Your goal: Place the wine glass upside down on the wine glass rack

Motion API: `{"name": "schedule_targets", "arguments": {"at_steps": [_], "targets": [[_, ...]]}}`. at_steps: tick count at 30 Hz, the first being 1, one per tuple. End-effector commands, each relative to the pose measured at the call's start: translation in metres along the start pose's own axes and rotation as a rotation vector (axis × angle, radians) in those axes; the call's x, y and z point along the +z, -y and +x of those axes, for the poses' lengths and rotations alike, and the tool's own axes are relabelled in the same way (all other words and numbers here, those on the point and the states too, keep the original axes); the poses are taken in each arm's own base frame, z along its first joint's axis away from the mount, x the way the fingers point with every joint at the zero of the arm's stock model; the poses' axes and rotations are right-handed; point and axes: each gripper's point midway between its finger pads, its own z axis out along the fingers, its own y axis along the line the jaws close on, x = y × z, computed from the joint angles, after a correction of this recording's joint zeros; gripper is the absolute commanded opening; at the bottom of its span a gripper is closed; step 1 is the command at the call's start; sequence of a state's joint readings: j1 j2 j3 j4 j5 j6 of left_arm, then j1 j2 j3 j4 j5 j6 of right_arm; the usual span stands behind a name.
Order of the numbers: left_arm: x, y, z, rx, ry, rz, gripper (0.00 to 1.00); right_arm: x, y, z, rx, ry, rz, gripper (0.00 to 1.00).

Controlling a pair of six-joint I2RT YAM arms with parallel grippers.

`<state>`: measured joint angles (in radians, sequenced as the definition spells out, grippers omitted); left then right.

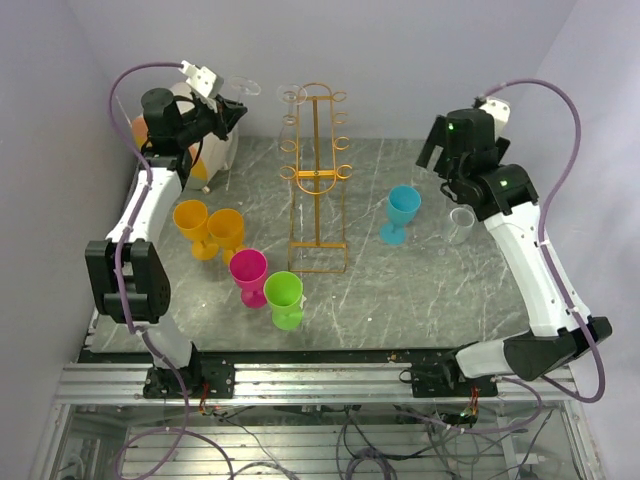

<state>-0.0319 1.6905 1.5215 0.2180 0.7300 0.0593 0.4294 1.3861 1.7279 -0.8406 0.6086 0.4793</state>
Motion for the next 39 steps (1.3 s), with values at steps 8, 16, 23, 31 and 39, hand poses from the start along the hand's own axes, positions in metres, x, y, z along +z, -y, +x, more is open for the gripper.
{"name": "schedule_targets", "arguments": {"at_steps": [8,16,23,31,39], "targets": [[0.025,0.011,-0.023,0.222,0.203,0.087,0.07,-0.004,0.117,0.080,0.015,-0.252,0.255,0.63],[0.034,0.022,0.001,0.250,0.186,0.144,0.07,-0.009,0.157,0.126,0.051,-0.329,0.345,0.56],[0.034,0.024,0.014,0.257,0.197,0.140,0.07,0.015,0.169,0.148,0.081,-0.364,0.350,0.55],[0.034,0.022,0.015,0.281,0.200,0.125,0.07,0.038,0.159,0.142,0.118,-0.356,0.286,0.55],[0.028,0.031,0.013,0.304,0.214,0.154,0.07,0.059,0.154,0.143,0.129,-0.356,0.275,0.55]]}}
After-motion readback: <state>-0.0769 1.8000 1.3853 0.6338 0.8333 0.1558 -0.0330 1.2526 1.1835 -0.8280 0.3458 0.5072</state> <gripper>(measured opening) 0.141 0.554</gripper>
